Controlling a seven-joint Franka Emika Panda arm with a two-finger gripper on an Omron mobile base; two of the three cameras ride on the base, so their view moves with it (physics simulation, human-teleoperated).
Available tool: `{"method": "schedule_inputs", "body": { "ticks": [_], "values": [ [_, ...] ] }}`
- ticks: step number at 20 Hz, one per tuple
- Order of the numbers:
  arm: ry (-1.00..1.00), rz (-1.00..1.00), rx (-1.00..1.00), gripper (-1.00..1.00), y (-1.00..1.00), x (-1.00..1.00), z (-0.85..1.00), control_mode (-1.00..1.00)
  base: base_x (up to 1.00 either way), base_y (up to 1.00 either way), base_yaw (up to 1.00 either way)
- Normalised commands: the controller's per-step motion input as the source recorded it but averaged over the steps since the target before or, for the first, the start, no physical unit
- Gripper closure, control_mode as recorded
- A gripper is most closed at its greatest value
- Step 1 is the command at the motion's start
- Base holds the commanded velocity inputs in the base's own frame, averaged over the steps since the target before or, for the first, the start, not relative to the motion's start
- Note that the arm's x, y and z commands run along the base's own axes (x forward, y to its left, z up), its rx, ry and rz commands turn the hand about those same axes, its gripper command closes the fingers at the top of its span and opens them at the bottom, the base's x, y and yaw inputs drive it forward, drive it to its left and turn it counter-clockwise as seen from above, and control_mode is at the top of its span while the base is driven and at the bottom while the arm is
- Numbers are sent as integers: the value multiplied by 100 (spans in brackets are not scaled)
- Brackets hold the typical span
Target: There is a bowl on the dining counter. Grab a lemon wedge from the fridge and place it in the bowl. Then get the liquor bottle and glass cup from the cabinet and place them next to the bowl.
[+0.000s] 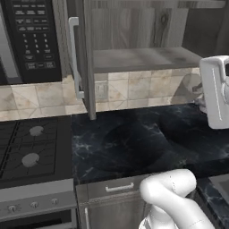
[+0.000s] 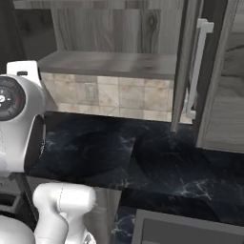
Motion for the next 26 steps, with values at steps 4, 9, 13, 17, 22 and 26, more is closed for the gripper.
{"method": "schedule_inputs", "body": {
  "ticks": [4, 9, 13, 17, 22, 26],
  "values": [
    [0, 0, 0, 100, 0, 0, 0, 100, -97, 28, 0],
    [0, 0, 0, 100, 0, 0, 0, 100, -100, 44, 0],
    [0, 0, 0, 100, 0, 0, 0, 100, -100, 67, 1],
    [0, 0, 0, 100, 0, 0, 0, 100, -80, 96, 10],
    [0, 0, 0, 100, 0, 0, 0, 100, -61, 100, 22],
    [0, 0, 0, 100, 0, 0, 0, 100, -52, 100, 37]
  ]
}}
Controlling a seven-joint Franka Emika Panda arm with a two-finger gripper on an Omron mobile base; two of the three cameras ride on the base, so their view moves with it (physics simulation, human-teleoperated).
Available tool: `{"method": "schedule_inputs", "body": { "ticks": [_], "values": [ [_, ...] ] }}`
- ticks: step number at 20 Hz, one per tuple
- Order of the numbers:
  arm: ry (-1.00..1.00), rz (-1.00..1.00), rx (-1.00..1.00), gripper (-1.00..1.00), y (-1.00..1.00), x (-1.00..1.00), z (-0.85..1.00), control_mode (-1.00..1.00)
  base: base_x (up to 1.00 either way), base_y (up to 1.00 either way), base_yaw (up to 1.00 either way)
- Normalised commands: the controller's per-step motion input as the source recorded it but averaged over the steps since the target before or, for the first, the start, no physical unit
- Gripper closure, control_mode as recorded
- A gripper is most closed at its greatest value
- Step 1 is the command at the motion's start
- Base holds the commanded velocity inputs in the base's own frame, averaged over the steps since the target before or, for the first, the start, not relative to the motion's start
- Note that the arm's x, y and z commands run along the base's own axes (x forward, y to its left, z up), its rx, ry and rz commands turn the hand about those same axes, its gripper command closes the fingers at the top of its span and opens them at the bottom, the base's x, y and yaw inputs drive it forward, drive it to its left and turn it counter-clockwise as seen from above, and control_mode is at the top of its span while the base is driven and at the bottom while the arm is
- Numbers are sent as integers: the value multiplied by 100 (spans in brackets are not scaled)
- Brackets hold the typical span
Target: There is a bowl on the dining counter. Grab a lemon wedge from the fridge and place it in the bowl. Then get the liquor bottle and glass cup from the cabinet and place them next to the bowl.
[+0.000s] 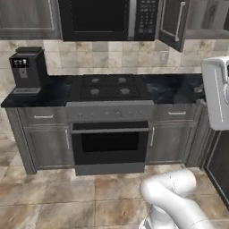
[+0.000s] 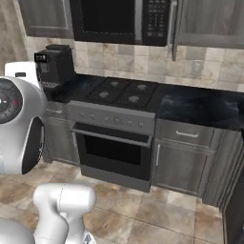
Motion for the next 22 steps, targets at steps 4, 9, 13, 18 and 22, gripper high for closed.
{"method": "schedule_inputs", "body": {
  "ticks": [4, 9, 13, 18, 22],
  "values": [
    [0, 0, 0, 100, 0, 0, 0, 100, -52, 100, 48],
    [0, 0, 0, 100, 0, 0, 0, 100, -48, 100, 54],
    [0, 0, 0, 100, 0, 0, 0, 100, -45, 100, 57],
    [0, 0, 0, 100, 0, 0, 0, 100, -41, 100, 58],
    [0, 0, 0, 100, 0, 0, 0, 100, -10, 100, 49]
  ]
}}
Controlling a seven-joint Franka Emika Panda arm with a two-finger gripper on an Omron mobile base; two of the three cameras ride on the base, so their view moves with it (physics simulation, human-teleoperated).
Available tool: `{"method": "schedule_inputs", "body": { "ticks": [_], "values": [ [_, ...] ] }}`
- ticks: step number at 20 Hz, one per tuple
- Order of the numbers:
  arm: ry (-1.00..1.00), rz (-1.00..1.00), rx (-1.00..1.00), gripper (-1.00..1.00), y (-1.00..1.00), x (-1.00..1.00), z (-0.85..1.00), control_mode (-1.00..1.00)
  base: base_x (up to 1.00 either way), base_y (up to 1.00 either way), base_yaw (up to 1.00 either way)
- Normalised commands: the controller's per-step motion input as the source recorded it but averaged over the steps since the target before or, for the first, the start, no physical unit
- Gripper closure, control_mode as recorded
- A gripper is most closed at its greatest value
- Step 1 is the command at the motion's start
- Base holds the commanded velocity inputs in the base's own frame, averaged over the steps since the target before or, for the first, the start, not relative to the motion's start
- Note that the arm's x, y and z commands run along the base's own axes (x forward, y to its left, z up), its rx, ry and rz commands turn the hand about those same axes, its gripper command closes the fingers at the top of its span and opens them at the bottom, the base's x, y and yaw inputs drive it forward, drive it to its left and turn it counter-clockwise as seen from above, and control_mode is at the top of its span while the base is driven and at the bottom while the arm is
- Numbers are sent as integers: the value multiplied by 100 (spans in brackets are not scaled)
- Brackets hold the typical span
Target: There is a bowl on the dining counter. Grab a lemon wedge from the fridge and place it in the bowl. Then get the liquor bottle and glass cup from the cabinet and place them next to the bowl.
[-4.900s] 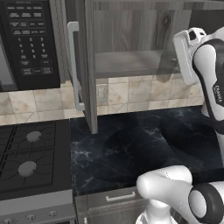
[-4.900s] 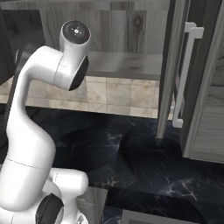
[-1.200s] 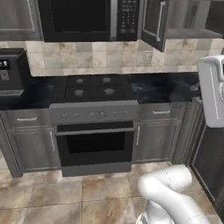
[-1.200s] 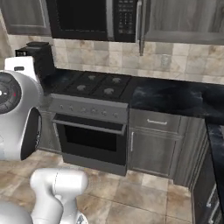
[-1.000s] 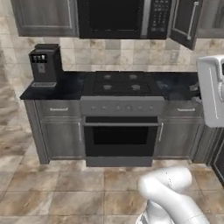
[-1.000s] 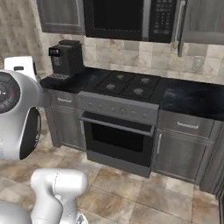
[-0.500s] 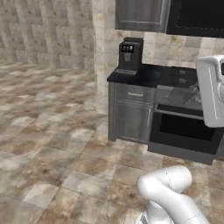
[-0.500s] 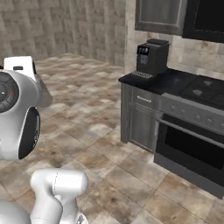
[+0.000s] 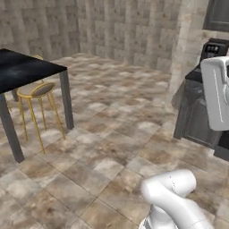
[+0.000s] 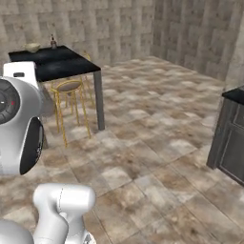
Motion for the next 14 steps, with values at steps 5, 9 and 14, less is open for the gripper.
{"method": "schedule_inputs", "body": {
  "ticks": [5, 9, 14],
  "values": [
    [0, 0, 0, 100, 0, 0, 0, 100, 29, 100, 32],
    [0, 0, 0, 100, 0, 0, 0, 100, 74, 93, 19],
    [0, 0, 0, 100, 0, 0, 0, 100, 91, 95, 10]
  ]
}}
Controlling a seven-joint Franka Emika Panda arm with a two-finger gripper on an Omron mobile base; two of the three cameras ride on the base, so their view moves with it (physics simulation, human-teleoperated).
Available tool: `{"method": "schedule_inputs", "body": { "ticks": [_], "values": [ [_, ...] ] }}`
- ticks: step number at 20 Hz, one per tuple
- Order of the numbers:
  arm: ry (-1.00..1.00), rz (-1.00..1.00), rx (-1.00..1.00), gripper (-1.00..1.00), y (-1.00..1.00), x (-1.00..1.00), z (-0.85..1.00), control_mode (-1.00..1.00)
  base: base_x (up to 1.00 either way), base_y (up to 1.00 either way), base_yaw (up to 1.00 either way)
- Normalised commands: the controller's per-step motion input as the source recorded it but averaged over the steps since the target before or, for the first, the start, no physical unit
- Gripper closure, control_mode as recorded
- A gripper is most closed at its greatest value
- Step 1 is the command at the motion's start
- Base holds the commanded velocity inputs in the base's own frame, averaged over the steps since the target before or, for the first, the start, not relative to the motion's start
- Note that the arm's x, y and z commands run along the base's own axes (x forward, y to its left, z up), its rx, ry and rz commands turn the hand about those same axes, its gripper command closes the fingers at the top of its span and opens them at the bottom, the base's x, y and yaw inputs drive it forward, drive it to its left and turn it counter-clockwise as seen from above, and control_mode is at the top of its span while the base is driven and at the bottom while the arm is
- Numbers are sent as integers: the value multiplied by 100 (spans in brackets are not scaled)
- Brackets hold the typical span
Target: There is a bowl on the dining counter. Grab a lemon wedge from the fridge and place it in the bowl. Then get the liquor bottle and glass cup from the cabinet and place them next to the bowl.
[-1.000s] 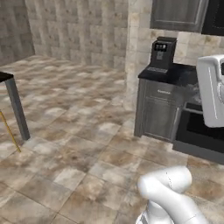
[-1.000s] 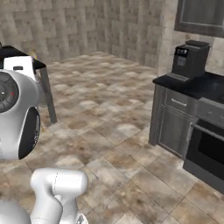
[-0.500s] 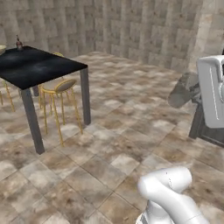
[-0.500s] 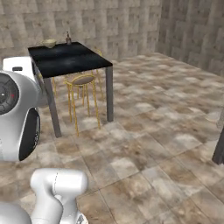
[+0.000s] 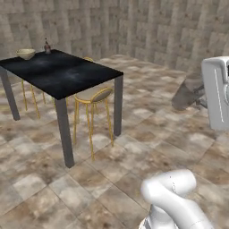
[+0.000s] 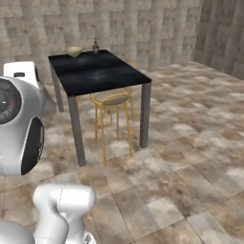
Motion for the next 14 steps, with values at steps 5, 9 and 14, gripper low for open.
{"method": "schedule_inputs", "body": {
  "ticks": [5, 9, 14],
  "values": [
    [0, 0, 0, 100, 0, 0, 0, 100, 75, 100, 2],
    [0, 0, 0, 100, 0, 0, 0, 100, 49, 100, 0],
    [0, 0, 0, 100, 0, 0, 0, 100, 47, 100, 0]
  ]
}}
